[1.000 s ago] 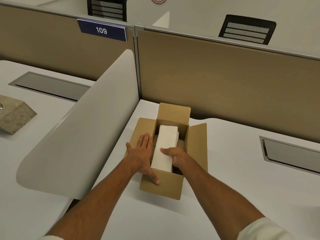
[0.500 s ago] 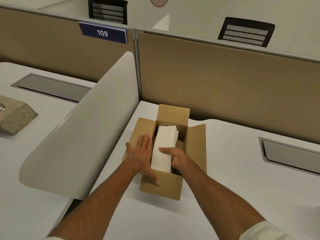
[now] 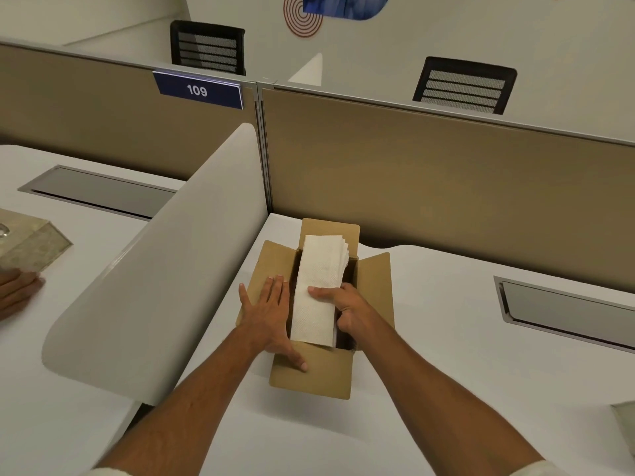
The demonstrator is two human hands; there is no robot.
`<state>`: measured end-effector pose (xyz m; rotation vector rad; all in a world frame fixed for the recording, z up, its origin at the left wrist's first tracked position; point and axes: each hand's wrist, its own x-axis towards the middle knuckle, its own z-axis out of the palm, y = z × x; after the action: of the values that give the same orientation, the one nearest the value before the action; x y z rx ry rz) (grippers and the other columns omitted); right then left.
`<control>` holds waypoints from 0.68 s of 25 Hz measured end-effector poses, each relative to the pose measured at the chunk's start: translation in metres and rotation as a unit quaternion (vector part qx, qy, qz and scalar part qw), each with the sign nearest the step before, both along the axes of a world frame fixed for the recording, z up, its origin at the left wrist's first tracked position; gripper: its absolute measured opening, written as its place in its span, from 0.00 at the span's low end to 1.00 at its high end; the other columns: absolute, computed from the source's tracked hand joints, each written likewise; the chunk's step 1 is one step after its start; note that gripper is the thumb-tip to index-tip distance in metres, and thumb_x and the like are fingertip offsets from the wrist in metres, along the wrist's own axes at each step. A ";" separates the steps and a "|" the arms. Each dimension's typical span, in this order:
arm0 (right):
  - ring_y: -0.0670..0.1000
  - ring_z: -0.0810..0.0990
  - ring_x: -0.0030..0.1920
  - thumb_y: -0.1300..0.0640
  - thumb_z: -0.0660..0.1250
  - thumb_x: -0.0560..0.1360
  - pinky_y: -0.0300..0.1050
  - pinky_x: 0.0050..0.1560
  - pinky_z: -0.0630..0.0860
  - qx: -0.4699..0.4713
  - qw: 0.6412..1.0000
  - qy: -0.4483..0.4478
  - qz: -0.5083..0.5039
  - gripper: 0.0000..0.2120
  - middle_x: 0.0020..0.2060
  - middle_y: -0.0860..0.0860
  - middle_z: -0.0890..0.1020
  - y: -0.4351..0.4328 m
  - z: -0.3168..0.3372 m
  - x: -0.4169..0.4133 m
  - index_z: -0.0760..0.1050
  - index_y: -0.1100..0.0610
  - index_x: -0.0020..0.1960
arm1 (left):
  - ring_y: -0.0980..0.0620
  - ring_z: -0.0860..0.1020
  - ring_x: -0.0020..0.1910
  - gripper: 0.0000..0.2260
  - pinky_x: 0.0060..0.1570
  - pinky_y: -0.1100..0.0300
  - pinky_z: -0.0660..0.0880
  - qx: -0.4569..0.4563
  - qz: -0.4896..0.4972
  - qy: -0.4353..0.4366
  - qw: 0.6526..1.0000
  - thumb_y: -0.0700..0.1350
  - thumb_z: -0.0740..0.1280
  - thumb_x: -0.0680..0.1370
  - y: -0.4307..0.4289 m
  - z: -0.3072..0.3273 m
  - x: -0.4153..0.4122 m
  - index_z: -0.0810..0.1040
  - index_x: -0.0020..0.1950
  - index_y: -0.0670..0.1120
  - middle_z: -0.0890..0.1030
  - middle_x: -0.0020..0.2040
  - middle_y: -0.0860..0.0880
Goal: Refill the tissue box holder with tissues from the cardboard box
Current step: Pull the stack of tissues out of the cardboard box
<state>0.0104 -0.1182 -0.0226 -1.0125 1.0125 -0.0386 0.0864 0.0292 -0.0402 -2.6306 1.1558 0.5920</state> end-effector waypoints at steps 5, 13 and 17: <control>0.59 0.78 0.57 0.58 0.79 0.65 0.64 0.63 0.74 -0.002 0.999 -0.047 -0.007 0.32 0.58 0.58 0.78 -0.008 0.028 -0.013 0.69 0.56 0.64 | 0.41 0.45 0.79 0.60 0.67 0.29 0.33 0.021 0.011 0.018 1.000 0.73 0.69 0.60 0.000 0.028 -0.004 0.43 0.79 0.45 0.48 0.81 0.44; 0.60 0.78 0.59 0.62 0.77 0.68 0.66 0.65 0.71 0.038 0.990 -0.122 -0.062 0.26 0.58 0.59 0.79 -0.042 0.070 -0.066 0.72 0.56 0.63 | 0.48 0.77 0.57 0.10 0.57 0.56 0.75 -0.391 0.313 0.253 0.828 0.38 0.58 0.82 -0.041 0.070 -0.044 0.72 0.62 0.44 0.77 0.62 0.44; 0.60 0.77 0.57 0.60 0.78 0.67 0.66 0.62 0.73 0.074 0.980 -0.136 -0.123 0.22 0.55 0.58 0.79 -0.061 0.080 -0.111 0.72 0.55 0.56 | 0.48 0.81 0.50 0.17 0.50 0.55 0.79 -0.464 0.436 0.424 0.644 0.55 0.60 0.81 -0.077 0.078 -0.088 0.74 0.60 0.43 0.82 0.54 0.44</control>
<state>-0.1005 -0.1790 0.0569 -0.7191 0.8690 -0.2934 -0.0021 -0.0481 0.0375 -3.9243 0.0007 2.0572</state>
